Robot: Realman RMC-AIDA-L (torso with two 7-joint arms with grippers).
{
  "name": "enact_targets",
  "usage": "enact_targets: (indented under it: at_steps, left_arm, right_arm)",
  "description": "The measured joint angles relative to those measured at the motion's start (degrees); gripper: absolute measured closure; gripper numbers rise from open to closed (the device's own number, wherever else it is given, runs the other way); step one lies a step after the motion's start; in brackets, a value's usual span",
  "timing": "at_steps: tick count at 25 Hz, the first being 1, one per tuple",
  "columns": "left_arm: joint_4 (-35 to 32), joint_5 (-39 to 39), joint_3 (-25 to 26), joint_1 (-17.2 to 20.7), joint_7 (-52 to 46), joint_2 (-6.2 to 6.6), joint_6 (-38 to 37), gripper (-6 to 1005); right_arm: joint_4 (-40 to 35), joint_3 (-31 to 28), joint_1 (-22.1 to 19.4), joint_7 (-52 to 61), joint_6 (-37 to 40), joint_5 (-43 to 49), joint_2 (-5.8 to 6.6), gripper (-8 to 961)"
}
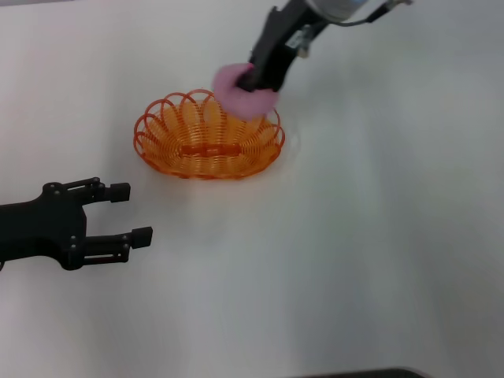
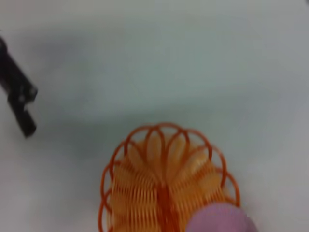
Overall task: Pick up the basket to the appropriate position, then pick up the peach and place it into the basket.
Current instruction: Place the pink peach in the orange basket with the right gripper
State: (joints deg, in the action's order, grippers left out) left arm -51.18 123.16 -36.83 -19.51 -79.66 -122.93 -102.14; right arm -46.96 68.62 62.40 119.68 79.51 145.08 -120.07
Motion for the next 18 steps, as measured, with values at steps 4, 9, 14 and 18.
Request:
enact_targets:
  at_steps: [4, 9, 14, 18]
  left_arm:
    - [0.07, -0.34, 0.0, -0.01, 0.05, -0.1, 0.0, 172]
    - [0.12, -0.39, 0.0, -0.09, 0.07, -0.12, 0.01, 173]
    - [0.12, -0.45, 0.0, -0.29, 0.07, -0.12, 0.02, 173]
    - [0.12, -0.31, 0.05, -0.55, -0.06, -0.12, 0.02, 173]
  right_arm:
    - [3.65, 0.98, 1.39, -1.52, -4.07, -3.64, 0.01, 893]
    - [9.02, 4.15, 2.74, -2.7, -9.53, -7.84, -0.1, 892]
    - [11.3, 6.56, 2.83, -3.99, -12.08, -11.51, -0.14, 891]
    - [11.37, 6.63, 2.74, -4.26, -11.76, -12.24, -0.16, 890]
